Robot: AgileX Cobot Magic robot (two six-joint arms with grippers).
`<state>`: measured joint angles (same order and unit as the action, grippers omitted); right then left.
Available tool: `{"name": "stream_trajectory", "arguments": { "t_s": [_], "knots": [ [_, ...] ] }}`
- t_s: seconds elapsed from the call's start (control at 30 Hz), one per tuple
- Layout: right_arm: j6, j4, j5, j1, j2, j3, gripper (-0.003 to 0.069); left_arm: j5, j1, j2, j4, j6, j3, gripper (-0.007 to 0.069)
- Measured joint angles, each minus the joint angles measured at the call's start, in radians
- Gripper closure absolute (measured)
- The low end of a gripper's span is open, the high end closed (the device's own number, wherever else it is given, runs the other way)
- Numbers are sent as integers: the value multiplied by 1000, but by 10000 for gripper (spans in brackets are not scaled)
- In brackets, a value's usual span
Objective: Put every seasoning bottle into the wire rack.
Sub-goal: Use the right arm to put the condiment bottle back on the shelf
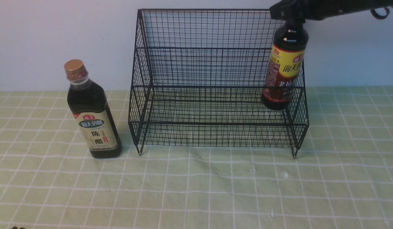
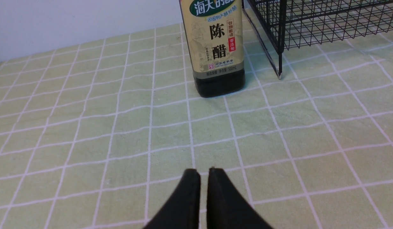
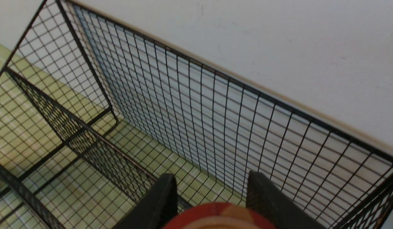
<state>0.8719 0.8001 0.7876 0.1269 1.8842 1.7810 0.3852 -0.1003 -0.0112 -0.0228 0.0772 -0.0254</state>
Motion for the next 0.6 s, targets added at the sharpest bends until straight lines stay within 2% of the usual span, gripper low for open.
{"name": "stream_trajectory", "arguments": {
  "t_s": [0.3,0.47,0.6],
  "knots": [
    [-41,-83,70,0,47,5,370,0,0,0,0,0,0,607],
    [-76,-86,76,0,40,15,278,0,0,0,0,0,0,607],
    [-125,-86,79,0,33,22,235,0,0,0,0,0,0,607]
  ]
}}
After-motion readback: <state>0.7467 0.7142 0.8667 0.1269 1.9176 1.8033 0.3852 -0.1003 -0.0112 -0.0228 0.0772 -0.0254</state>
